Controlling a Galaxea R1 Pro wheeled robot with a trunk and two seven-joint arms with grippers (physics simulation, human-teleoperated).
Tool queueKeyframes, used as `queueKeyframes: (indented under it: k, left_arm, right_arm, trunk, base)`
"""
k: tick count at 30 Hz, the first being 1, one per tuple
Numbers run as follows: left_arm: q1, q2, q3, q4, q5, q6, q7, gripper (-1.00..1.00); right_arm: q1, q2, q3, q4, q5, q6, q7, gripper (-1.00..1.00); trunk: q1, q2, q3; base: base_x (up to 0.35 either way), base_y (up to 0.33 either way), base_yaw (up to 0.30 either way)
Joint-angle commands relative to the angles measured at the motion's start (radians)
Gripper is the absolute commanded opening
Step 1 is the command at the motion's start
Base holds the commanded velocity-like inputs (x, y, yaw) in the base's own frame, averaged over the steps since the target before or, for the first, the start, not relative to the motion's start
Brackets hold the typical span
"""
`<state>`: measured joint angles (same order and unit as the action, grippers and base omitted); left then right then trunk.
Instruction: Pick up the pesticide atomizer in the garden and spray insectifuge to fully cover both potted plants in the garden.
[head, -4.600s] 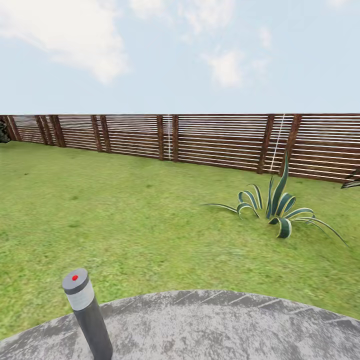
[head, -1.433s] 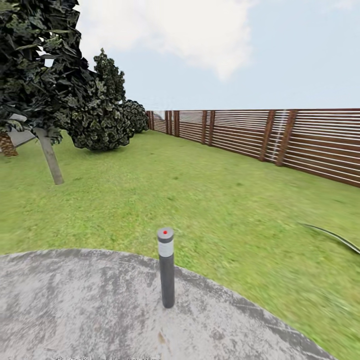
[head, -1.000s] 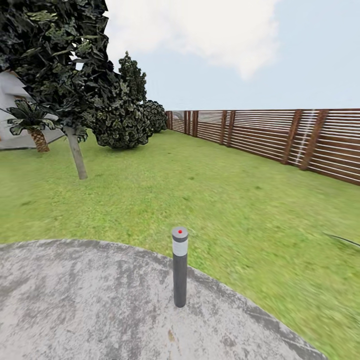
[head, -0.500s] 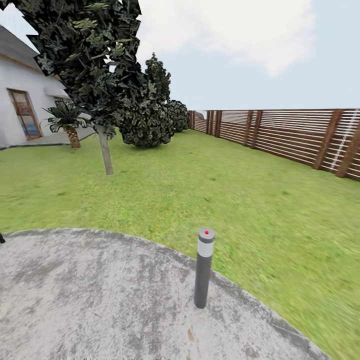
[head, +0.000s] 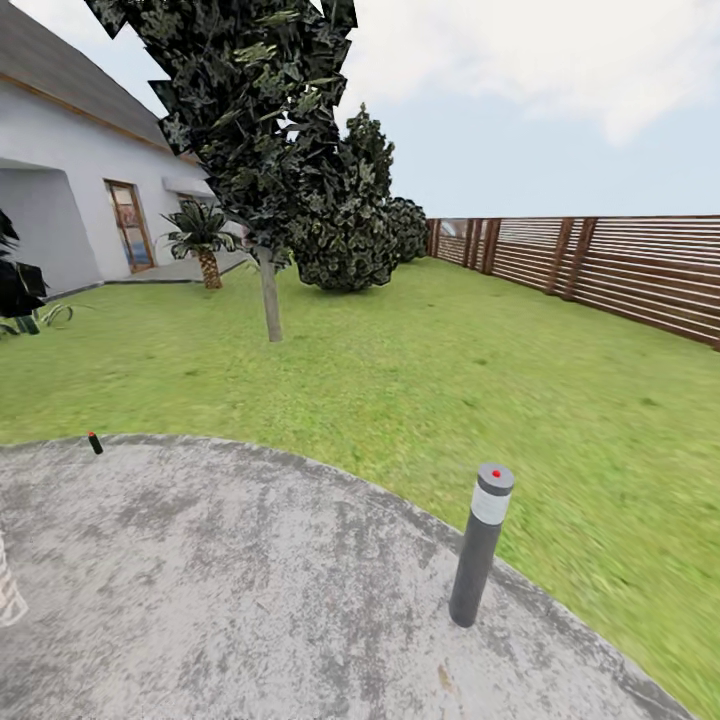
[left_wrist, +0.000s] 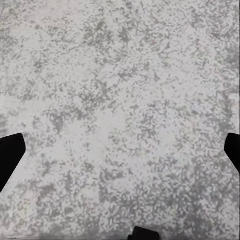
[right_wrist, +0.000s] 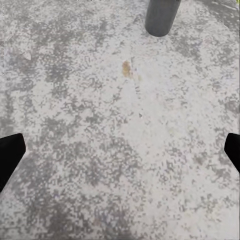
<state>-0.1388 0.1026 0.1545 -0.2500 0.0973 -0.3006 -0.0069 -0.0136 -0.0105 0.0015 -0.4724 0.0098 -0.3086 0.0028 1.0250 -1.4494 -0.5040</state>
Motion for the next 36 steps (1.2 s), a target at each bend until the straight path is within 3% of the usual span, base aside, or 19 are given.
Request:
queueKeyframes:
  k: [1, 11, 18, 23, 27, 36]
  left_arm:
    - [-0.001, 0.000, -0.004, 0.001, 0.010, -0.003, -0.001, 1.00]
    - [-0.001, 0.003, -0.004, 0.002, 0.010, -0.005, -0.002, 1.00]
    - [-0.001, 0.005, -0.004, 0.001, 0.009, -0.005, -0.002, 1.00]
    - [-0.001, 0.004, -0.004, 0.002, 0.008, -0.005, -0.003, 1.00]
    - [-0.001, 0.003, -0.004, 0.002, 0.008, -0.005, -0.004, 1.00]
    - [-0.001, 0.006, -0.003, 0.002, 0.009, -0.005, -0.003, 1.00]
  right_arm:
    - [0.000, 0.000, 0.000, 0.000, 0.001, -0.003, 0.000, 1.00]
    - [0.000, 0.000, 0.000, 0.000, 0.001, -0.003, 0.000, 1.00]
    - [0.000, 0.000, 0.000, 0.000, 0.002, -0.003, 0.002, 1.00]
    - [0.000, -0.004, 0.004, 0.000, 0.011, -0.002, 0.006, 1.00]
    - [0.000, -0.005, 0.004, 0.000, 0.073, -0.003, 0.004, 1.00]
    - [0.000, -0.005, 0.000, -0.001, 0.078, -0.003, 0.003, 1.00]
  trunk:
    - [0.000, -0.001, -0.002]
    - [0.000, -0.001, -0.007]
    - [0.000, -0.001, -0.011]
    - [0.000, -0.001, -0.012]
    - [0.000, -0.001, -0.012]
    - [0.000, -0.001, -0.012]
  base:
    - [0.058, 0.288, 0.280]
    - [0.163, 0.282, 0.280]
    - [0.309, 0.109, 0.261]
    - [0.334, 0.010, 0.057]
    - [0.338, 0.001, 0.005]
    - [0.339, 0.000, 0.004]
